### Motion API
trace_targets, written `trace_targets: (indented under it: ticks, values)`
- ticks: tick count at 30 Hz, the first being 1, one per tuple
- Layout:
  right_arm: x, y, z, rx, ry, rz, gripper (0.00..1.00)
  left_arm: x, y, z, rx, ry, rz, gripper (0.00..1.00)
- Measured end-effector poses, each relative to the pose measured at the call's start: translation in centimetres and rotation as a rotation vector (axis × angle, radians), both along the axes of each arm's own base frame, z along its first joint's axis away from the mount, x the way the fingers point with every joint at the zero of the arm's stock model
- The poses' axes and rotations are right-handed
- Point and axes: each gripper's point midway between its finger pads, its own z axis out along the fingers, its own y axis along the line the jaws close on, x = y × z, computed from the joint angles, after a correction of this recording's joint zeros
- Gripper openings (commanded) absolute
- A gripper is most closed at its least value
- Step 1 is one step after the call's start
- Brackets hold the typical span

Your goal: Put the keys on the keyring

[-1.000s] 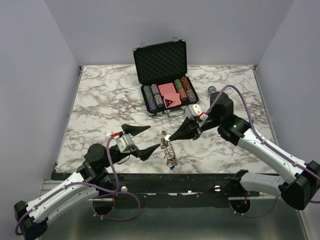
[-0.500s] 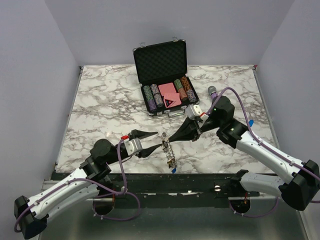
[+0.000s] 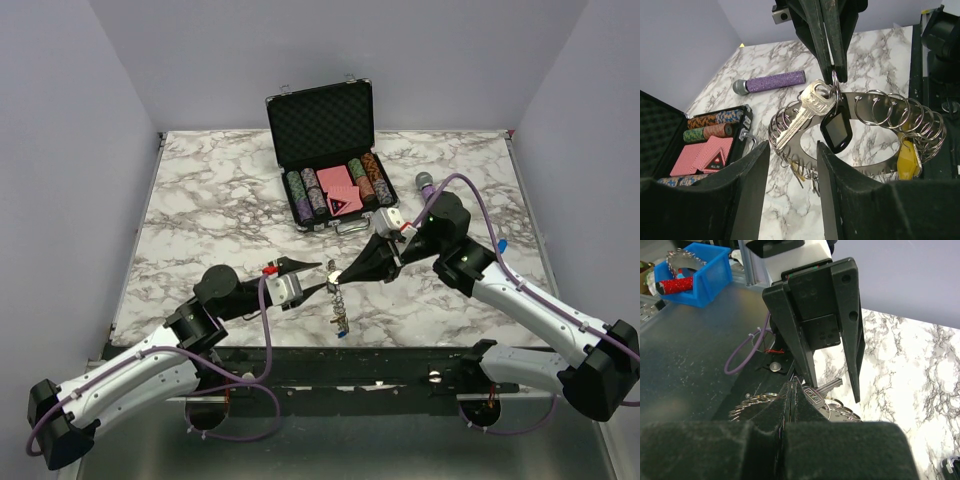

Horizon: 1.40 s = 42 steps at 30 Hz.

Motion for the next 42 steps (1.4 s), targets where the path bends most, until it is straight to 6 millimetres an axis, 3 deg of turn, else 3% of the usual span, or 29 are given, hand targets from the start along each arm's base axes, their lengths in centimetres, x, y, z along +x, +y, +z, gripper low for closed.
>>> trace_targets:
  ticks: [11,29,42]
  values:
    - [-0.1,0.0,0.1,-0.004,0.017,-0.001,0.00,-0.1,-0.5,0.0,0.009,-0.027,-0.014,0.47]
    - [1.0,-0.2,-0.5,-0.026,0.067,-0.058,0.00,-0.6,-0.6,0.3,-0.004,-0.023,-0.023,0.10]
    - [2.0,-0.3,-0.5,-0.032,0.089,-0.111,0.00,-1.1,0.4,0.0,0.013,0.026,0.000,0.06]
